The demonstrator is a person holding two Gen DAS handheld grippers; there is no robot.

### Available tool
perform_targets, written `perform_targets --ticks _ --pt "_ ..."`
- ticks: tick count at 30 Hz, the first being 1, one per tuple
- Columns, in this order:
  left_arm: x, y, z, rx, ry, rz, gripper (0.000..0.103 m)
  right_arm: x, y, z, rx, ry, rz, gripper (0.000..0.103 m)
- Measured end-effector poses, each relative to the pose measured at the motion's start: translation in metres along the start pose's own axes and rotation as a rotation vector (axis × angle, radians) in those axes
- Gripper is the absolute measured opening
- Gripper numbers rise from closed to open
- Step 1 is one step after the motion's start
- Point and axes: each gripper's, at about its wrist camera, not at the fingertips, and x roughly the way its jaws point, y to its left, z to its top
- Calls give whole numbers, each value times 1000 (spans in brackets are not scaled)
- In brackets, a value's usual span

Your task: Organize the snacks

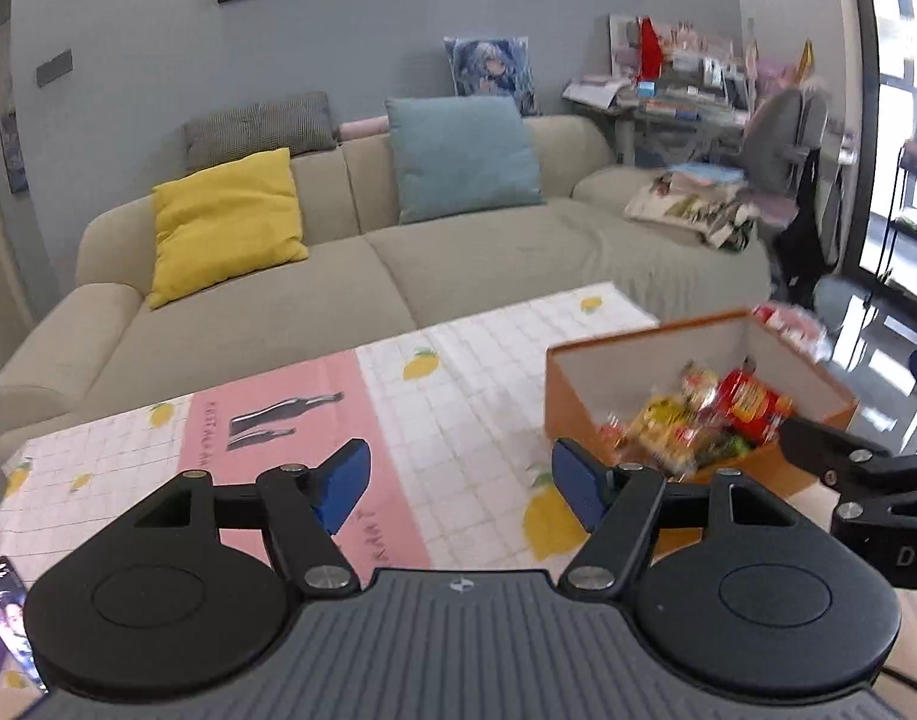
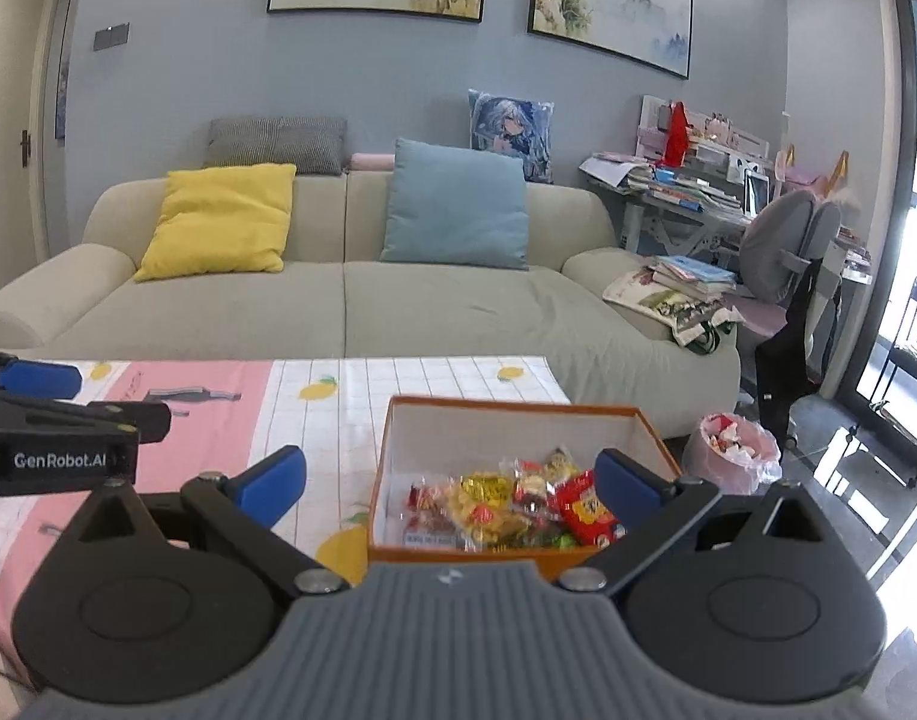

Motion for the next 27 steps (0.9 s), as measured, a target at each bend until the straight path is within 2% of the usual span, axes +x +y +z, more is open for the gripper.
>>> perform_targets --ticks 6,10,17,27 --pt "4 -12 -17 22 54 -23 82 8 1 -24 -36 56 -58 100" --pt "10 -20 -24 47 81 -19 82 16 -4 -34 -10 100 -58 100" --pt "23 -17 -35 15 177 -33 82 26 -3 -43 19 152 -57 100" --pt "22 -15 -36 7 192 -20 82 26 2 -46 11 164 -65 100"
